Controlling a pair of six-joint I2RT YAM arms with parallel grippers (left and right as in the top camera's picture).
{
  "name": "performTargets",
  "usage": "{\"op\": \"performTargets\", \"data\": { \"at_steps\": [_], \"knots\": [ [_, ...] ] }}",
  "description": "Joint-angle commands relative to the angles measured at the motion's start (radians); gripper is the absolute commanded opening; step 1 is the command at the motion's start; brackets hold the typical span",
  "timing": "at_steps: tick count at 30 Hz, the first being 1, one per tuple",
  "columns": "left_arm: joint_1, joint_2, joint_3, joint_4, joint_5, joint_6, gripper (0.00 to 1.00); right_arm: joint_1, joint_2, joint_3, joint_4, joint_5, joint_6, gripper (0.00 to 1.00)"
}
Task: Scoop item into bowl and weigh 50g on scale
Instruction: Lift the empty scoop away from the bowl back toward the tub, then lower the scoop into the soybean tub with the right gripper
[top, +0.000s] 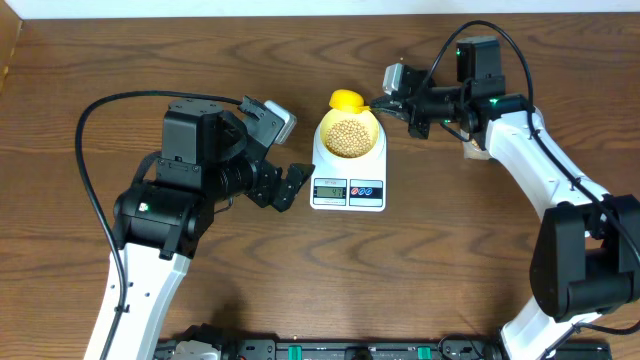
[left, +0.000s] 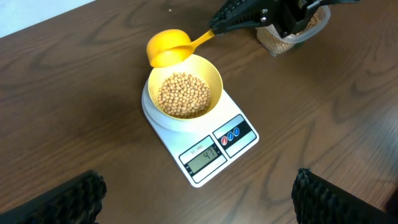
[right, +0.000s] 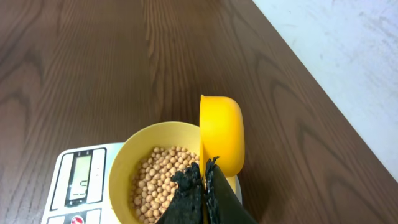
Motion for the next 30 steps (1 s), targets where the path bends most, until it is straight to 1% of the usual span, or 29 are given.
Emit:
{"op": "performTargets", "data": {
  "at_steps": [1, 3, 6, 10, 15, 17, 18, 22, 24, 30],
  "knots": [
    [0.005, 0.005, -0.005, 0.001, 0.009, -0.002, 0.98, -0.001, -0.066, -0.003, 0.003, -0.015, 0.029, 0.01],
    [0.005, 0.005, -0.005, 0.001, 0.008, -0.002, 0.98, -0.006, -0.092, -0.003, 0.011, 0.005, 0.040, 0.01],
    [0.005, 0.005, -0.005, 0.001, 0.009, -0.002, 0.98, -0.018, -0.121, -0.003, 0.039, 0.089, 0.119, 0.01],
    [0.005, 0.005, -0.005, 0.001, 0.008, -0.002, 0.98, -0.036, -0.152, -0.003, 0.087, 0.308, 0.269, 0.01],
    [0.005, 0.005, -0.005, 0.001, 0.009, -0.002, 0.98, -0.066, -0.167, -0.003, 0.124, 0.609, 0.495, 0.01],
    [0.005, 0.005, -0.005, 0.001, 0.008, -0.002, 0.97, -0.081, -0.167, -0.003, 0.122, 0.688, 0.573, 0.01],
    [0.005, 0.005, -0.005, 0.001, 0.009, -0.002, 0.98, -0.084, -0.167, -0.003, 0.122, 0.702, 0.588, 0.01],
    [0.005, 0.005, -0.005, 0.001, 0.009, -0.002, 0.98, -0.107, -0.169, -0.003, 0.112, 0.800, 0.724, 0.01],
    [0.005, 0.005, -0.005, 0.001, 0.009, -0.002, 0.98, -0.115, -0.172, -0.003, 0.095, 0.825, 0.748, 0.01],
    [0.005, 0.005, -0.005, 0.001, 0.009, -0.002, 0.98, -0.119, -0.219, -0.003, 0.005, 0.925, 0.752, 0.01]
  ]
}}
